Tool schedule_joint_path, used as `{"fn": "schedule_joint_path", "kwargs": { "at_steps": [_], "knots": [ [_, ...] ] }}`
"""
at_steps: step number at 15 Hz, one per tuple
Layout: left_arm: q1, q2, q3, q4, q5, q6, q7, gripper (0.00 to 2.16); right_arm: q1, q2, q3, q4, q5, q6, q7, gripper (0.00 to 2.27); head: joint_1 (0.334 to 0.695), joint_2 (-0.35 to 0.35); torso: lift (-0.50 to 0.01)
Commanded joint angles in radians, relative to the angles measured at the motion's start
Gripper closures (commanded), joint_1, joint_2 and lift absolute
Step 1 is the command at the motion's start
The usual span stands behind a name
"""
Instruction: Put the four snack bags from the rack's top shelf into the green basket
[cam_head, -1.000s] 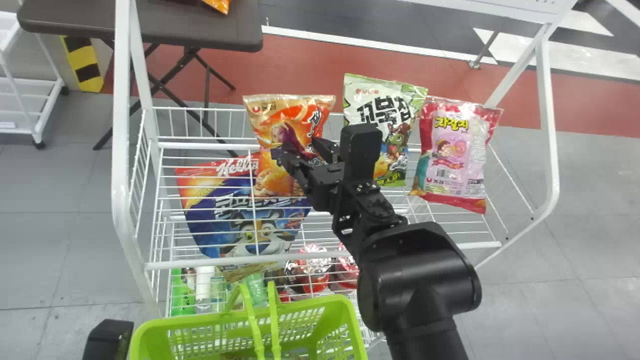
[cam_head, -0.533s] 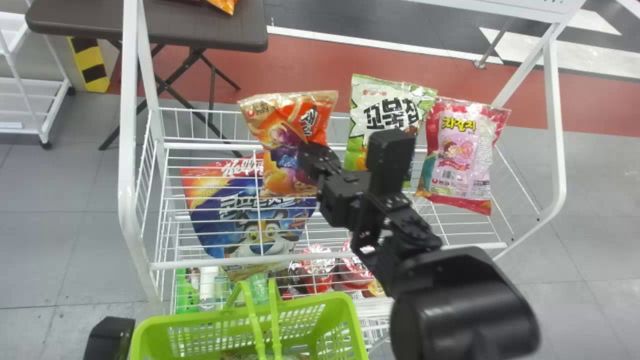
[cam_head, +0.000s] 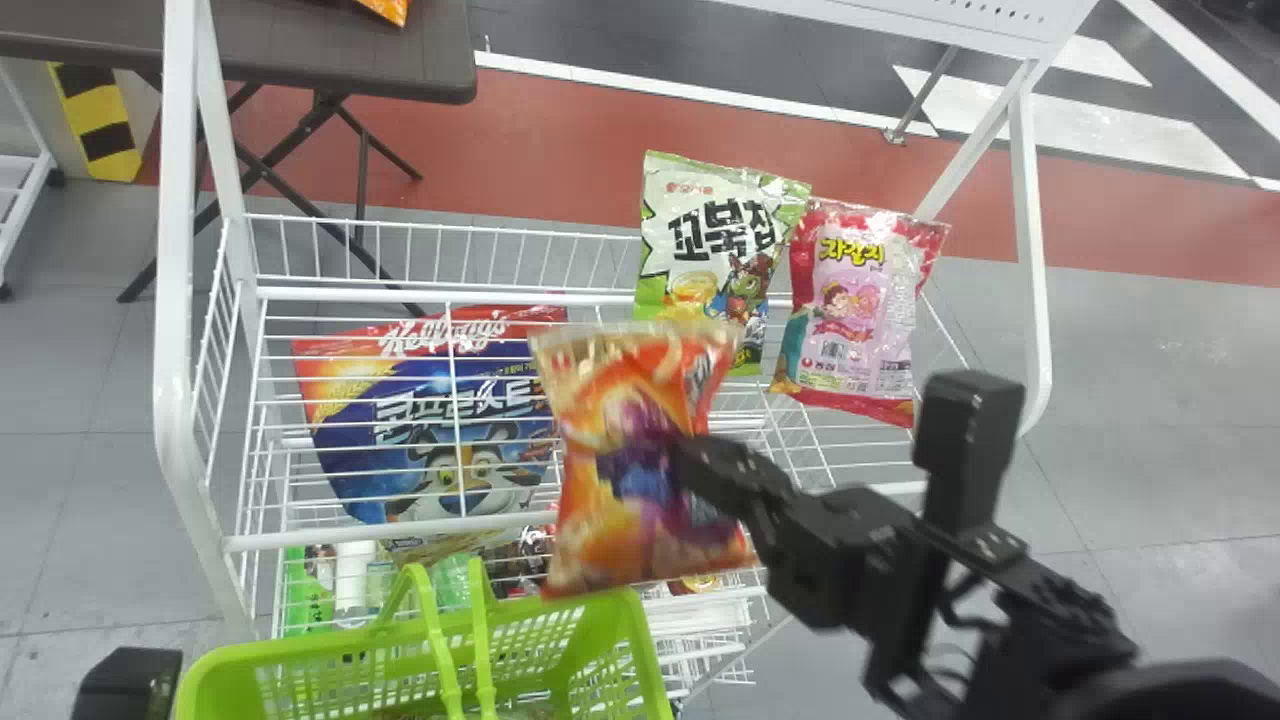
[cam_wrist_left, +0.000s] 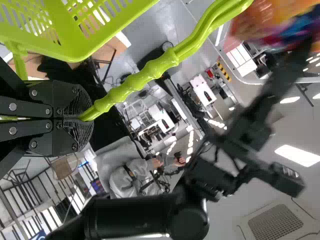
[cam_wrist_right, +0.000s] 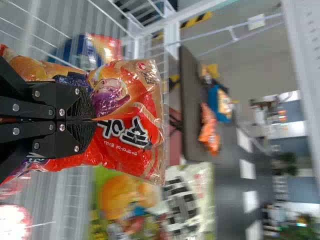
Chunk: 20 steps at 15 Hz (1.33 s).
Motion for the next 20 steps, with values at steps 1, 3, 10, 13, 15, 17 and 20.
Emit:
{"fn": "schedule_joint_path", "kwargs": {
  "at_steps": [1, 3, 10, 13, 15, 17, 20],
  "knots": [
    [0.003, -0.002, -0.001, 0.000, 0.003, -0.003, 0.007, 1.53, 0.061, 0.009, -0.101, -0.068, -0.037, 0.168, 0.069, 2.16, 0.695, -0.350, 0.000],
    [0.003, -0.007, -0.004, 0.000, 0.003, -0.003, 0.010, 1.53, 0.099, 0.014, -0.144, -0.073, -0.040, 0.220, 0.120, 2.16, 0.695, -0.350, 0.000],
    [0.000, -0.011, -0.016, 0.000, -0.005, -0.003, 0.016, 1.53, 0.108, 0.005, -0.054, 0.004, -0.076, 0.463, 0.206, 2.16, 0.695, -0.350, 0.000],
    [0.000, -0.011, -0.019, -0.002, -0.006, -0.003, 0.013, 1.53, 0.088, 0.002, 0.087, 0.043, -0.007, 0.417, 0.181, 2.16, 0.695, -0.350, 0.000],
    [0.002, -0.011, -0.021, -0.002, -0.006, -0.003, 0.010, 1.53, 0.072, 0.000, 0.178, 0.075, 0.029, 0.365, 0.151, 2.16, 0.695, -0.350, 0.000],
    [0.003, -0.011, -0.021, -0.002, -0.005, -0.006, 0.007, 1.53, 0.052, 0.000, 0.265, 0.127, 0.066, 0.294, 0.114, 2.16, 0.695, -0.350, 0.000],
    [0.005, -0.011, -0.030, -0.003, -0.005, -0.006, 0.004, 1.53, 0.024, -0.003, 0.365, 0.217, 0.086, 0.202, 0.068, 2.16, 0.695, -0.350, 0.000]
  ]
}}
